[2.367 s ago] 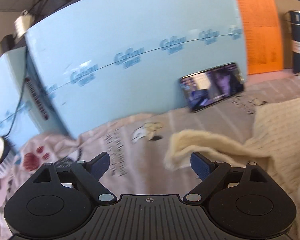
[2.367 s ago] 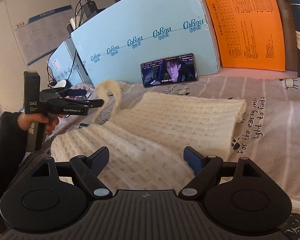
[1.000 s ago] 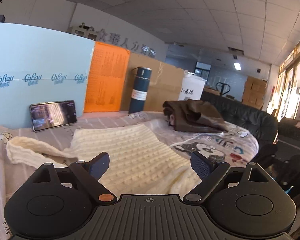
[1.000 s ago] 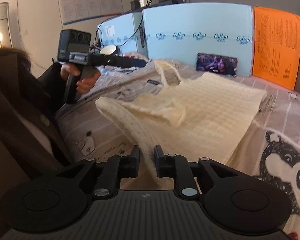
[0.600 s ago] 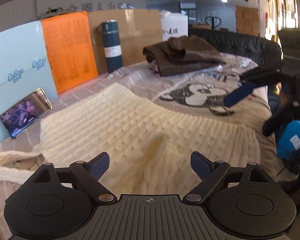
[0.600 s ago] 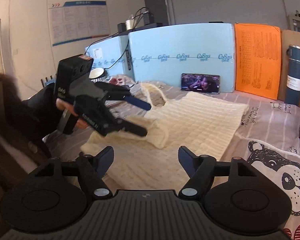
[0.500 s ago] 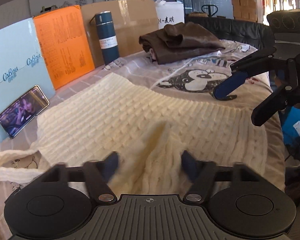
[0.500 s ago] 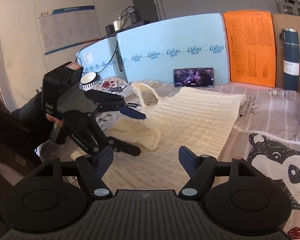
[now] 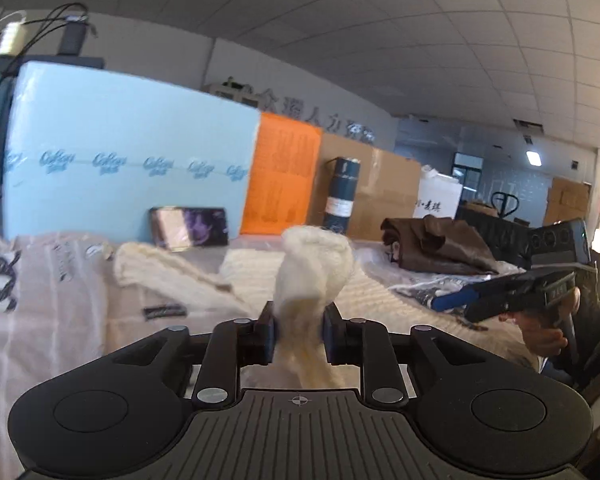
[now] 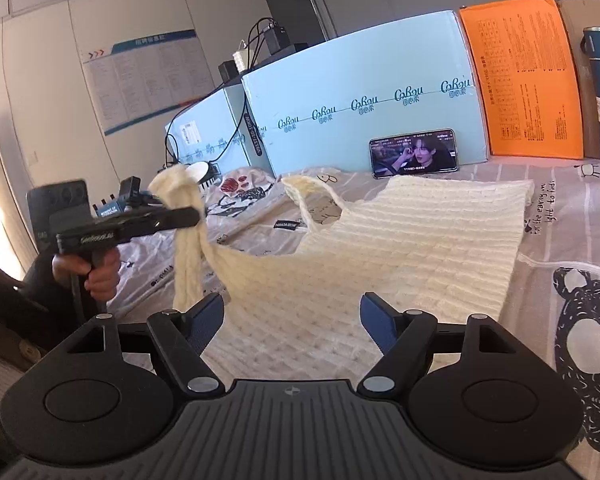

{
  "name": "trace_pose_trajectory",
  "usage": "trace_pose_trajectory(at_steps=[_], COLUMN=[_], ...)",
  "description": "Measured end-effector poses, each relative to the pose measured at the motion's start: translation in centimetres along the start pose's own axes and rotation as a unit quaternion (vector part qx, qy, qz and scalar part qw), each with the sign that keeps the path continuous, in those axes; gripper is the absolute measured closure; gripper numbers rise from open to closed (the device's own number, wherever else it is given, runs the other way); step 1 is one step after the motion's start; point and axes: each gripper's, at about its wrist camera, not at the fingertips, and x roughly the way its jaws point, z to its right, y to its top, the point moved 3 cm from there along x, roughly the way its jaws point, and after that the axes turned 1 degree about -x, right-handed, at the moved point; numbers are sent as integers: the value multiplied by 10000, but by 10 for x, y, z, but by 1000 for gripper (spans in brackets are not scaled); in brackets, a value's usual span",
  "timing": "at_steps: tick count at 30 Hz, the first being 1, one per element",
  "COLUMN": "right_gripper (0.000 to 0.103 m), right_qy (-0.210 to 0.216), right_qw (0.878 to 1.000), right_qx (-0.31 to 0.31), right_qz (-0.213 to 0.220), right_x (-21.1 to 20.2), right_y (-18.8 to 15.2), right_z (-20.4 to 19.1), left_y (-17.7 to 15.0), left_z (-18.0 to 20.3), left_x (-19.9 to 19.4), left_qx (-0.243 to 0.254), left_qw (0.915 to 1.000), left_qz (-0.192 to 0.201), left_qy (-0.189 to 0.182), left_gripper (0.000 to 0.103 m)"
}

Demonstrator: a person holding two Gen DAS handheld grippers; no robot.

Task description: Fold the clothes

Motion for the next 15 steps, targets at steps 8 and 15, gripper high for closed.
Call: trace_pose_trajectory(at_steps=[8,15], right_gripper=[24,18], right_qy=[-93,-374], right_qw=[9991,9962], right_qx=[361,399], right_qz=[211,683], right_x=[19,31], right_y=[22,59], right_z=[12,22], left_y=[-7,49], left_z=[-44,-77], left_x=[-52,-31], left_qx=[-492,-1812], left_qw=[9870,9686], left_qz=[130,1087], left_qy=[1523,1313], left_gripper=[5,1])
